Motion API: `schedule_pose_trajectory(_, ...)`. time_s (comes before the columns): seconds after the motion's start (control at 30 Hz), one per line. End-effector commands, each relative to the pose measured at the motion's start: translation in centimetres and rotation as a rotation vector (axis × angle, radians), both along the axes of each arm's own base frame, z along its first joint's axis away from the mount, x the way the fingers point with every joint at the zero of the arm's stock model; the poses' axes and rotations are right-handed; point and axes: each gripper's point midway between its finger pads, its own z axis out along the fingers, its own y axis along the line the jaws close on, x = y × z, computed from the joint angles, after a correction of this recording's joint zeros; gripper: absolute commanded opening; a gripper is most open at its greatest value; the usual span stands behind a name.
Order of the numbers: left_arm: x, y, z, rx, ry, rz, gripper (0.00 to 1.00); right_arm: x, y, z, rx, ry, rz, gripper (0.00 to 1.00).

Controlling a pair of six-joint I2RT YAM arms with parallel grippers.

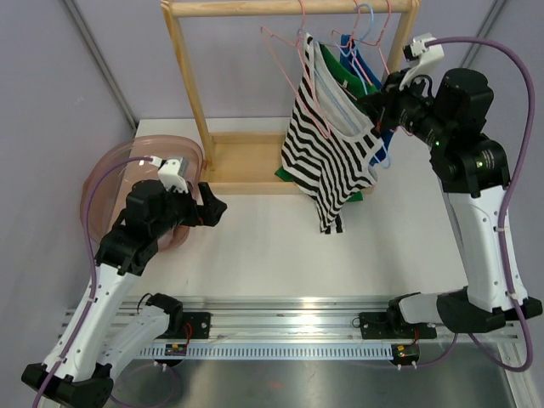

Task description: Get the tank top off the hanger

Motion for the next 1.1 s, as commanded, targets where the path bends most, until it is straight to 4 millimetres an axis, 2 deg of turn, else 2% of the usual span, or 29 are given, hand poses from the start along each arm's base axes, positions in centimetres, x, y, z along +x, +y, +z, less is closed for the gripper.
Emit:
schedule_pose_trajectory(0.0,0.6,-0.1,1.8,-0.027,-0.075,0.006,0.99,-2.0,-1.6,0.0,0.027,-0.036,-0.059,0.0)
schedule_pose_trajectory(0.07,0.5,-0.5,2.1,-0.043,-0.081,-0.005,0.99,-3.0,-2.0,-1.2,0.032,-0.014,-0.069,0.0)
schedule_pose_trajectory(0.2,0.4,-1.1,3.2,-0.076,-0.098,-0.026,0.99,-6.0,-3.0,-5.3,0.038,0.071,-0.09,0.0)
schedule_pose_trajectory(0.37,0.1,-2.0,4.9,-0.127,-0.13,-0.057,0.99,-9.6,-2.9,-10.4,0.037,0.213,-0.041,0.0)
schedule_pose_trajectory(0.47,-0.1,-2.5,5.7,-0.146,-0.146,-0.069,0.99,-12.1,-1.6,-13.7,0.056,0.298,0.063,0.0)
schedule_pose_trajectory(0.67,-0.8,-4.3,7.2,-0.215,-0.206,-0.103,0.99,-15.3,1.8,-17.8,0.136,0.457,0.302,0.0)
schedule_pose_trajectory(0.73,-0.6,-4.7,7.3,-0.229,-0.223,-0.099,0.99,-15.7,3.1,-17.6,0.192,0.458,0.385,0.0)
schedule_pose_trajectory(0.77,-0.8,-5.1,7.1,-0.234,-0.22,-0.109,0.99,-16.6,3.8,-18.3,0.215,0.489,0.455,0.0)
schedule_pose_trajectory(0.8,-0.6,-5.4,7.1,-0.238,-0.222,-0.11,0.99,-17.0,4.3,-18.2,0.25,0.513,0.486,0.0)
schedule_pose_trajectory(0.83,-0.5,-5.4,6.8,-0.232,-0.221,-0.101,0.99,-16.9,4.7,-17.5,0.269,0.473,0.52,0.0)
schedule_pose_trajectory(0.87,-0.6,-5.8,6.7,-0.228,-0.219,-0.113,0.99,-17.4,5.1,-17.9,0.286,0.489,0.562,0.0)
schedule_pose_trajectory(1.0,-0.6,-6.6,5.7,-0.172,-0.194,-0.116,0.99,-18.3,6.2,-16.5,0.332,0.489,0.644,0.0)
schedule_pose_trajectory(1.03,0.0,-6.1,5.4,-0.144,-0.195,-0.071,0.99,-18.9,6.8,-16.1,0.329,0.48,0.682,0.0)
schedule_pose_trajectory(1.07,-0.3,-6.3,5.8,-0.132,-0.206,-0.08,0.99,-19.2,7.1,-15.6,0.325,0.472,0.703,0.0)
